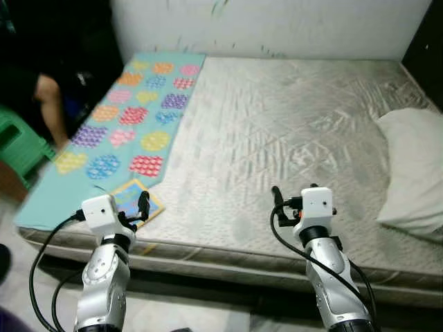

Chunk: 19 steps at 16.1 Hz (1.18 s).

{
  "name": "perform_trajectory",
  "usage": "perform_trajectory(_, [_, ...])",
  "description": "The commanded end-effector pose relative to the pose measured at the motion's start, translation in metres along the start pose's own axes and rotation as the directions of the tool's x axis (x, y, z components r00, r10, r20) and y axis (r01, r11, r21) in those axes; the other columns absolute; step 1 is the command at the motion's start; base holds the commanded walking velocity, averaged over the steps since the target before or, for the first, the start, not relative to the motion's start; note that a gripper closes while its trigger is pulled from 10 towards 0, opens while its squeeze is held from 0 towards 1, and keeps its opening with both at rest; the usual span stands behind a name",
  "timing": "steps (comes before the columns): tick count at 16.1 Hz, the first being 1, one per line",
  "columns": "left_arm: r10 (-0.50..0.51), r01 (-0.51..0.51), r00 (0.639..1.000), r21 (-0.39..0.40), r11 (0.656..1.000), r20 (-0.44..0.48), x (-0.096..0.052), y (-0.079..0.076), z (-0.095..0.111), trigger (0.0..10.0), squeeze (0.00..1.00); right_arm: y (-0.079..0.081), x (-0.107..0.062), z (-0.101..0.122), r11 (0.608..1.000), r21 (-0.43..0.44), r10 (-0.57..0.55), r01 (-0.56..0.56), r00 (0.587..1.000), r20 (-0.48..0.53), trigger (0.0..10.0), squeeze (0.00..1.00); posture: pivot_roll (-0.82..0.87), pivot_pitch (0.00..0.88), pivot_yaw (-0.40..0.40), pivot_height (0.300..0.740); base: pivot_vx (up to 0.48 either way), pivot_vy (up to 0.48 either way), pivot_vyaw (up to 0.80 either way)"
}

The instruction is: Clean up the room

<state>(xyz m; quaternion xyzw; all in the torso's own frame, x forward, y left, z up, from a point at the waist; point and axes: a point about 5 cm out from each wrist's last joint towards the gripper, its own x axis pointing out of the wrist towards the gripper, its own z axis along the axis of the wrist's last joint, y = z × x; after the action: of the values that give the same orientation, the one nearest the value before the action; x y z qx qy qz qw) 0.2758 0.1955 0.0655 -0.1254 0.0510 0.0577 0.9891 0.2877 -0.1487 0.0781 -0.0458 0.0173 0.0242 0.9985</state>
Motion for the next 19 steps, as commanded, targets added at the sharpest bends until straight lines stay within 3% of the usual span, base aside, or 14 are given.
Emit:
perform_trajectory(1, [-0.02, 0.02, 1.0, -0.005, 1.0, -0.024, -0.0005, -0.0046, -0.0051, 10.0, 0.0, -0.0083, -0.0018, -0.0044, 1.0, -0.007, -0.027, 0.027, 1.0, -0.017, 10.0, 0.0, -0.08, 0.06, 0.057, 0.74, 0.0, 0.0, 0.0])
perform_trajectory(12, [-0.021, 0.021, 0.999, -0.017, 1.0, -0.031, -0.0014, -0.0063, -0.0071, 10.0, 0.0, -0.0075, -0.002, -0.0068, 1.0, -0.018, -0.009, 0.008, 1.0, -0.027, 10.0, 0.0, -0.08, 0.066, 0.051, 0.74, 0.0, -0.442, 0.0])
perform_trajectory(19, [-0.065, 0.065, 0.998, -0.032, 0.997, -0.005, -0.0017, -0.0104, -0.0048, 10.0, 0.0, -0.007, -0.0022, -0.0081, 1.0, -0.018, -0.002, 0.001, 0.999, -0.033, 10.0, 0.0, -0.09, 0.064, 0.05, 0.74, 0.0, -0.037, 0.0])
